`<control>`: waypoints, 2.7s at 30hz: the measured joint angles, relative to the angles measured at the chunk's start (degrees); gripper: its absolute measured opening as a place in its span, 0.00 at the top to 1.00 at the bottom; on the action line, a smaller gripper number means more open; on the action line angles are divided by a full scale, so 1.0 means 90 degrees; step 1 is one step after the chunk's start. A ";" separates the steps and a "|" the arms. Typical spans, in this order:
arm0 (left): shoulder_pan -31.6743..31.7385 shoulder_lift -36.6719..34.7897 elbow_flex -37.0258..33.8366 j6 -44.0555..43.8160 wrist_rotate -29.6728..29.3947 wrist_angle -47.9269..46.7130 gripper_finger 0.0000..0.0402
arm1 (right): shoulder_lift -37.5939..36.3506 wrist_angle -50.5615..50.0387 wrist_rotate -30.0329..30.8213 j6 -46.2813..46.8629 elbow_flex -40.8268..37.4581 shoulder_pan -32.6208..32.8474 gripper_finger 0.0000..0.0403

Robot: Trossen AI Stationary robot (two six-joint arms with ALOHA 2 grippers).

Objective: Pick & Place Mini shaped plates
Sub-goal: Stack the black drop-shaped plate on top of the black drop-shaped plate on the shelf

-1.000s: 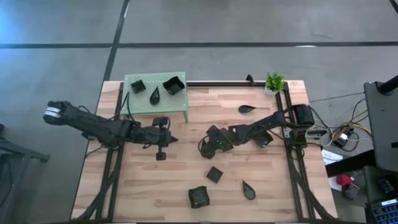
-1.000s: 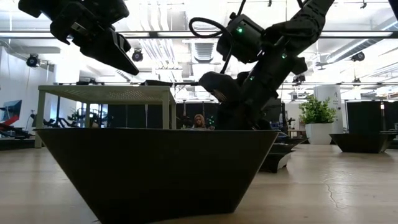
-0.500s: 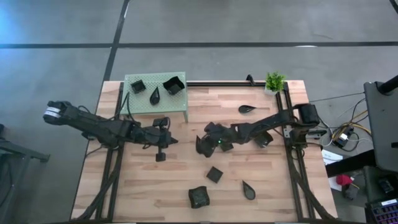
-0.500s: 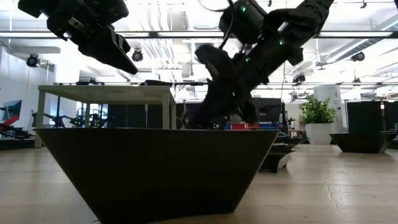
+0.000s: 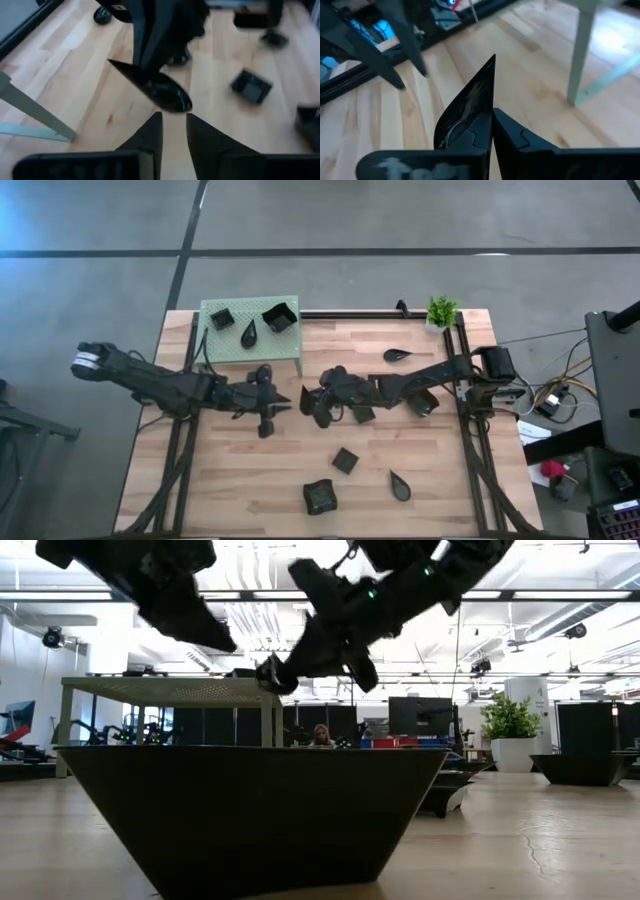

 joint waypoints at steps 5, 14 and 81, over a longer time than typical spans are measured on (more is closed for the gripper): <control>0.0002 0.0199 0.0000 -0.0847 -0.0224 0.0640 0.75 | 0.0012 -0.0039 -0.0002 -0.0314 0.0262 0.0010 0.98; 0.0000 0.0393 0.0007 -0.1438 -0.0759 0.0761 0.75 | 0.0019 -0.0098 0.0038 -0.0534 0.0402 -0.0001 0.98; 0.0005 0.0166 0.0095 -0.1436 -0.2389 0.0606 0.75 | 0.0002 0.0151 0.1145 -0.0863 0.0652 0.0007 0.98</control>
